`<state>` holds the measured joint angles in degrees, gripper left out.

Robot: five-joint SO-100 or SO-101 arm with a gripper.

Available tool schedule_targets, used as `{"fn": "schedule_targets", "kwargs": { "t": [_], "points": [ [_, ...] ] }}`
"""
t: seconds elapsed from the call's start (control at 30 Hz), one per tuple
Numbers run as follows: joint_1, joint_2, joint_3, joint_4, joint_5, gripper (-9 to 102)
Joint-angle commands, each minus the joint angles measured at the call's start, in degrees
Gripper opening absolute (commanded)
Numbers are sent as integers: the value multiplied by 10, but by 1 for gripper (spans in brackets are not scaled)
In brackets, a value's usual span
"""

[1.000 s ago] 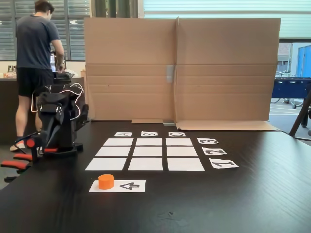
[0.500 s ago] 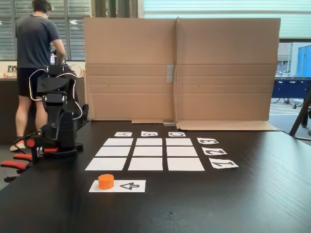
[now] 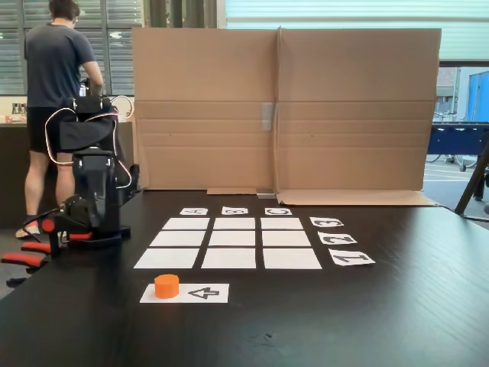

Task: Pick up the round, orange token and place it in the grid on square B3.

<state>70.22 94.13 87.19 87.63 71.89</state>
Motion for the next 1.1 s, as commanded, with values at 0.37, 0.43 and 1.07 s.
{"fn": "schedule_targets", "kwargs": {
  "t": [0.37, 0.43, 1.07],
  "points": [
    [-70, -103, -73, 4, -105, 76],
    [-76, -120, -85, 4, -123, 76],
    [-109, -294, -218, 4, -237, 78]
  ]
}}
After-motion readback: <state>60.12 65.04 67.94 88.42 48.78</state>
